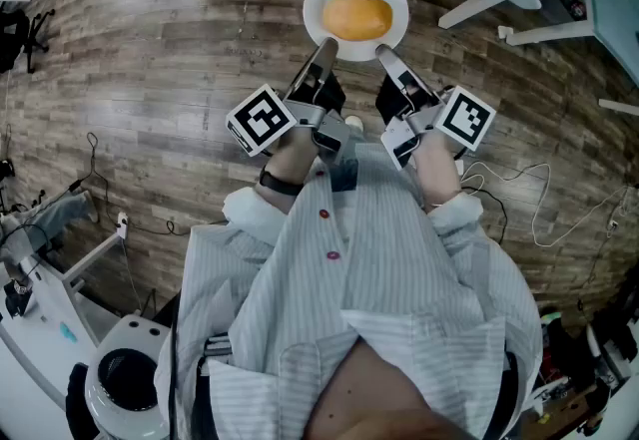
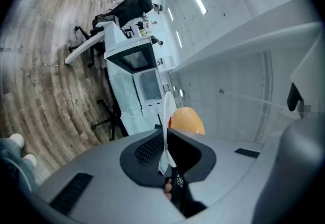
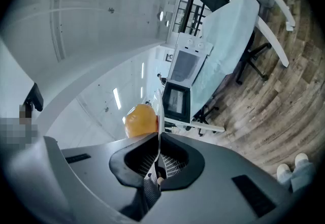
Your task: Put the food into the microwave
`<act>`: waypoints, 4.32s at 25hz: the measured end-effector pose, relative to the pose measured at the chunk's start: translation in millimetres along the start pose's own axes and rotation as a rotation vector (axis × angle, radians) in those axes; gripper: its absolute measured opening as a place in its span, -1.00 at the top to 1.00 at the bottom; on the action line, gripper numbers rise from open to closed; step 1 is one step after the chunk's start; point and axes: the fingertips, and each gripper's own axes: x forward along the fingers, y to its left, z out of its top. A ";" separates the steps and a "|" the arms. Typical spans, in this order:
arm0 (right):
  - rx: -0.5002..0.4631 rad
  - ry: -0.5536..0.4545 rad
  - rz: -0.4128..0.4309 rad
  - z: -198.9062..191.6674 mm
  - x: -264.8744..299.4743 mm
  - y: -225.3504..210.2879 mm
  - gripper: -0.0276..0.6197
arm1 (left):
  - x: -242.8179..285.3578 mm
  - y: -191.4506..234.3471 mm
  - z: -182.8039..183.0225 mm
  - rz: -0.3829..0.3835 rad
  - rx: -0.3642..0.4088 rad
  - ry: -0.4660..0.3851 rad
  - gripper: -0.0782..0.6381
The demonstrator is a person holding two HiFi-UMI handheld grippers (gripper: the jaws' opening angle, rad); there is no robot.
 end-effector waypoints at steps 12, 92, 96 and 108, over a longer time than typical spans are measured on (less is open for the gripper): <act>-0.001 -0.003 0.005 1.3 -2.2 -1.2 0.80 | 0.6 -1.5 -1.4 -0.012 0.011 -0.003 0.70; 0.097 -0.186 -0.100 265.5 270.6 -97.6 0.80 | 342.2 58.2 213.7 -0.025 -0.002 0.163 0.70; 0.101 -0.168 -0.102 306.1 286.5 -114.0 0.80 | 386.2 60.8 220.3 -0.013 -0.005 0.147 0.70; 0.112 -0.097 -0.076 321.3 296.6 -104.4 0.80 | 393.7 49.0 229.5 -0.001 -0.002 0.084 0.70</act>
